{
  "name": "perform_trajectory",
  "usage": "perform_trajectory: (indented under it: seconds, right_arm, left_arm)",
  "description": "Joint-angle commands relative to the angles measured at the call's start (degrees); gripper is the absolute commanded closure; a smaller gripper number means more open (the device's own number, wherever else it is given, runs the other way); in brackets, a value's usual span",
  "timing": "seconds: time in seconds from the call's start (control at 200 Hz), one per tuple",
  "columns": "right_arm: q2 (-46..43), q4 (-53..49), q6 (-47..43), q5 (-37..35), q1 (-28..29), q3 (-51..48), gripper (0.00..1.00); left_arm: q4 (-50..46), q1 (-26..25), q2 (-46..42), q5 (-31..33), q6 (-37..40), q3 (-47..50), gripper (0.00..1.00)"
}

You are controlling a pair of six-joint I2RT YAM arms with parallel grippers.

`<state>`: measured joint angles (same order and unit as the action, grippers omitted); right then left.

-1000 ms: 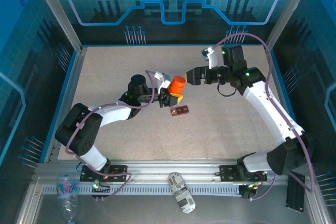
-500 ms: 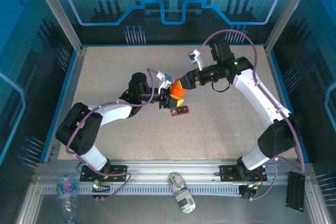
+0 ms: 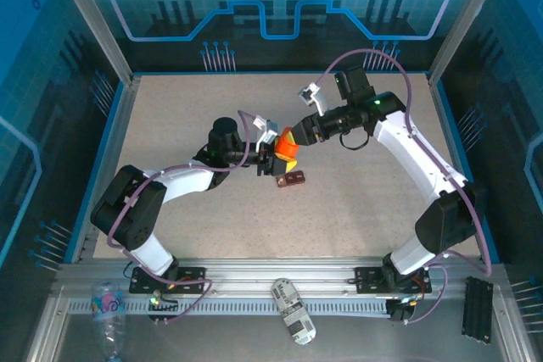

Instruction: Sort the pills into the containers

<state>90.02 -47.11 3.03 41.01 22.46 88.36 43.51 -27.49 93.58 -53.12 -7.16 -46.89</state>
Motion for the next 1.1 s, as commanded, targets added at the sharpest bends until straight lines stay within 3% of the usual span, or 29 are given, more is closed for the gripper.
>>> perform_trajectory:
  seconds: [0.0,0.19,0.5,0.64,0.8,0.931,1.096]
  right_arm:
    - [-0.3,-0.2,1.2,-0.2,0.7,-0.4,0.53]
    - [-3.1,7.3,10.6,-6.4,1.9,-7.3,0.66]
    - [-5.5,18.0,33.6,-28.1,9.7,-16.4,0.66]
    - [-4.4,22.2,38.9,-29.5,11.2,-17.2,0.65]
    - [-4.4,23.8,40.8,-28.9,10.7,-17.3,0.63]
    - [-6.7,24.4,41.3,-27.2,7.8,-17.9,0.55]
    - [-13.1,28.5,42.2,-21.0,0.8,-20.9,0.26]
  left_arm:
    - [0.9,0.2,0.2,-1.4,0.1,-2.0,1.00]
    - [2.9,0.2,-0.5,4.8,0.3,-1.3,1.00]
    - [0.2,-4.0,-2.7,22.2,9.0,-0.4,1.00]
    - [1.7,-6.3,-1.8,28.7,10.9,0.4,1.00]
    - [5.1,-6.8,-0.6,30.4,9.5,1.3,1.00]
    - [5.5,-6.6,-0.3,30.6,9.0,1.3,1.00]
    - [5.8,-5.2,-0.2,28.5,7.1,1.2,1.00]
